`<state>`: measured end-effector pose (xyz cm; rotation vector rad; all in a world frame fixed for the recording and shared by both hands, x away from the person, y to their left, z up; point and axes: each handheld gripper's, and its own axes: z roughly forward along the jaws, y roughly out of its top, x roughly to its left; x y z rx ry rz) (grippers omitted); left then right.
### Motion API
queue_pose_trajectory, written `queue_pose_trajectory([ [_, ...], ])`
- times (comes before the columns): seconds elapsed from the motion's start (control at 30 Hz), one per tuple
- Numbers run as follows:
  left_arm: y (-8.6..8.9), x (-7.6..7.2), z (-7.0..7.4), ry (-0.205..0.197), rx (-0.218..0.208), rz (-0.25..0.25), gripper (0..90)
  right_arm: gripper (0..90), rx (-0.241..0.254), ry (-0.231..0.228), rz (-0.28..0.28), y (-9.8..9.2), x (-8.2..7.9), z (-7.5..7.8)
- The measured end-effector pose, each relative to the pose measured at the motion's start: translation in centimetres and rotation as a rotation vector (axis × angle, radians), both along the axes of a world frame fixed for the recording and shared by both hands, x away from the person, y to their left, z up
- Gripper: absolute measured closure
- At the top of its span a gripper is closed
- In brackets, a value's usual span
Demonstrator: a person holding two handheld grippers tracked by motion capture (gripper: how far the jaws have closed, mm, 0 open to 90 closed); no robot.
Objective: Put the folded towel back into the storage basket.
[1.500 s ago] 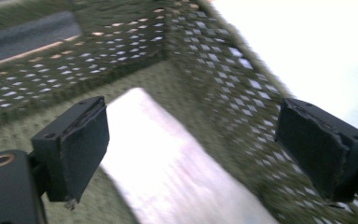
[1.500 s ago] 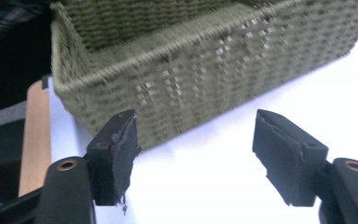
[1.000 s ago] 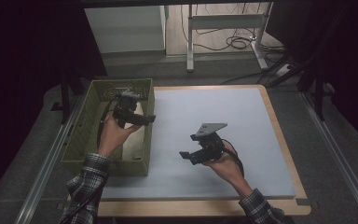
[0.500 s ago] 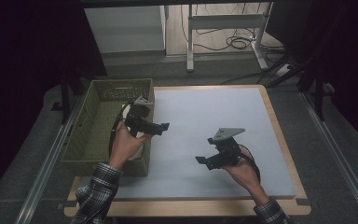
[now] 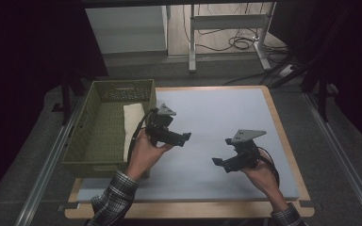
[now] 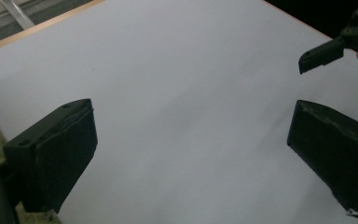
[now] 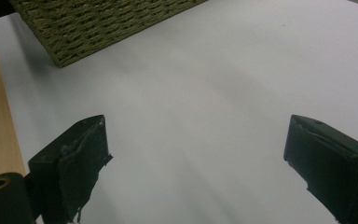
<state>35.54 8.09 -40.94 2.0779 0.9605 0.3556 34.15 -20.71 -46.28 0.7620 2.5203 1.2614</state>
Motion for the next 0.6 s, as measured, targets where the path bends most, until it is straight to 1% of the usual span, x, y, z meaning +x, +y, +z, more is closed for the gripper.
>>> queue_pose_trajectory([
  [0.07, -0.7, -0.3, -0.1, 0.001, -0.003, -0.012, 1.7, 6.4, -0.001, -0.003, -0.013, -0.7, -0.1, 0.2],
  [0.17, -1.7, -0.8, -0.4, -0.009, -0.005, -0.031, 1.7, 6.3, 0.003, -0.010, -0.027, -1.7, -0.3, 0.5],
  [0.27, -2.5, -1.4, -0.7, -0.013, -0.021, -0.055, 1.7, 6.3, 0.008, -0.018, -0.040, -2.7, -0.5, 0.8],
  [0.33, -3.1, -1.9, -1.0, -0.026, -0.017, -0.067, 1.7, 6.3, 0.007, -0.023, -0.048, -3.3, -0.7, 1.0],
  [0.47, -3.9, -2.8, -1.8, -0.039, -0.008, -0.088, 1.7, 6.2, 0.008, -0.028, -0.060, -4.2, -1.0, 1.1],
  [0.6, -4.3, -3.8, -3.0, -0.043, -0.006, -0.103, 1.7, 6.1, -0.005, -0.031, -0.071, -4.9, -1.2, 0.6],
])
